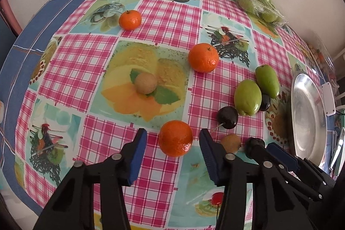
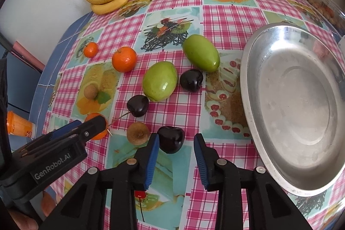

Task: Organize fruits
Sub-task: 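Grasp the mandarin orange with the left tool while the right tool grasps a dark plum, then carry the orange in the left tool and the plum in the right tool over the steel bowl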

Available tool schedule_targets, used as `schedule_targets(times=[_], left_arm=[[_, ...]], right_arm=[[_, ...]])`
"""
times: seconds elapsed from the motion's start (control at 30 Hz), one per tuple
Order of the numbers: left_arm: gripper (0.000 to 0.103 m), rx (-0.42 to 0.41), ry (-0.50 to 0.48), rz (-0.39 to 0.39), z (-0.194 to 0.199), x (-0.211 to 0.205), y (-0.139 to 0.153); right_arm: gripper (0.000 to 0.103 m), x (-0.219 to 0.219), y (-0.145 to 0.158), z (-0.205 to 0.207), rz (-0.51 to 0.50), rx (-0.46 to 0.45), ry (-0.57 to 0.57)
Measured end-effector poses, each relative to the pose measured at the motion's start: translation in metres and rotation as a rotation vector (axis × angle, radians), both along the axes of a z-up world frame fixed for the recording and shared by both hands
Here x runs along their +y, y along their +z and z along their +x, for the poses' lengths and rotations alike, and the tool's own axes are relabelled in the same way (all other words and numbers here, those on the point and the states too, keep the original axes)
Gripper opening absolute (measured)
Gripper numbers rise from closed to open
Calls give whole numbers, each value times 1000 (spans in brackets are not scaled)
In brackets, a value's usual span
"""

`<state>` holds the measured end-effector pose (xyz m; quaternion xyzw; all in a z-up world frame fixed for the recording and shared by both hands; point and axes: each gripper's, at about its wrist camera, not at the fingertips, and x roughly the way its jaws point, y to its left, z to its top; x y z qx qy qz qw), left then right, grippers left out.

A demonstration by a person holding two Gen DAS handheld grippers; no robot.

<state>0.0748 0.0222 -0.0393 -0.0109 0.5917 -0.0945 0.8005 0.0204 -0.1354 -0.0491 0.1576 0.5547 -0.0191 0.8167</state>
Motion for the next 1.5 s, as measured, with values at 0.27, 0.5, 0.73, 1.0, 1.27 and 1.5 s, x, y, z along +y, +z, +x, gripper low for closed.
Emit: schedule_targets(times=[0.27,0.5,0.73,1.0,1.27,1.5], left_arm=[[35,9,-11,-15,-1,-2,-2],[35,-2,-6,-15,-2,-1,0],[35,-36,14,-26,-4,5,10],[35,-42,24,-20,-6,7,11],[35,-8,54,-14,-6,15,0],[35,-9,52,-9,-7,15,0]], right_arm=[[31,4,-2,4,7,3,9],[25,7,0,5,-2,-2,31],[14,7,7,4,8,-29,36],[15,0,5,3,28,-23,8],[30,1,4,5,22,-23,2],[33,4,-2,6,4,-8,1]])
